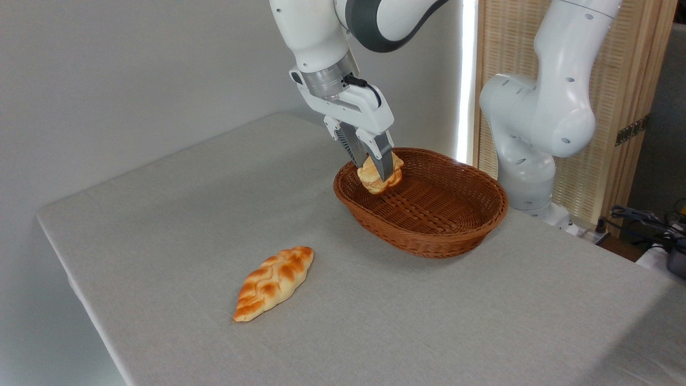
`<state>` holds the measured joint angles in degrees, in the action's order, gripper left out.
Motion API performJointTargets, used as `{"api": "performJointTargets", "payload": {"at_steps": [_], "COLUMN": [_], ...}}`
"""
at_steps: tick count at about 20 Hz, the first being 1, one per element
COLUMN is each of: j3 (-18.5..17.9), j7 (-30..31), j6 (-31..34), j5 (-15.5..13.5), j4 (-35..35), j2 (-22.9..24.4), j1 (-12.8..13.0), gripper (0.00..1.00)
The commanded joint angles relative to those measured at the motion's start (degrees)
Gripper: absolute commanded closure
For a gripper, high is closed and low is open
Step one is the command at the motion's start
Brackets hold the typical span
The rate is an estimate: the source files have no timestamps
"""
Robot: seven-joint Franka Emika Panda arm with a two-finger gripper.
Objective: Put bread into the basket
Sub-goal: 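Lower the bun into the basket and open the gripper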
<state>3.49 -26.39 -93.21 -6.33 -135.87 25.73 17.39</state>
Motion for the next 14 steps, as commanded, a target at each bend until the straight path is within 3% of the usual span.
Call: {"api": "performJointTargets", "payload": {"at_steps": [1, 14], "j3": [-0.2, 0.8], "j7": [0.5, 0.4], "j6": [0.0, -1.3], "j5": [-0.7, -0.2], "j4": [0.3, 3.1], "j2": [-1.5, -2.4], "j1": [0.4, 0.5], "gripper": [0.00, 0.00]}}
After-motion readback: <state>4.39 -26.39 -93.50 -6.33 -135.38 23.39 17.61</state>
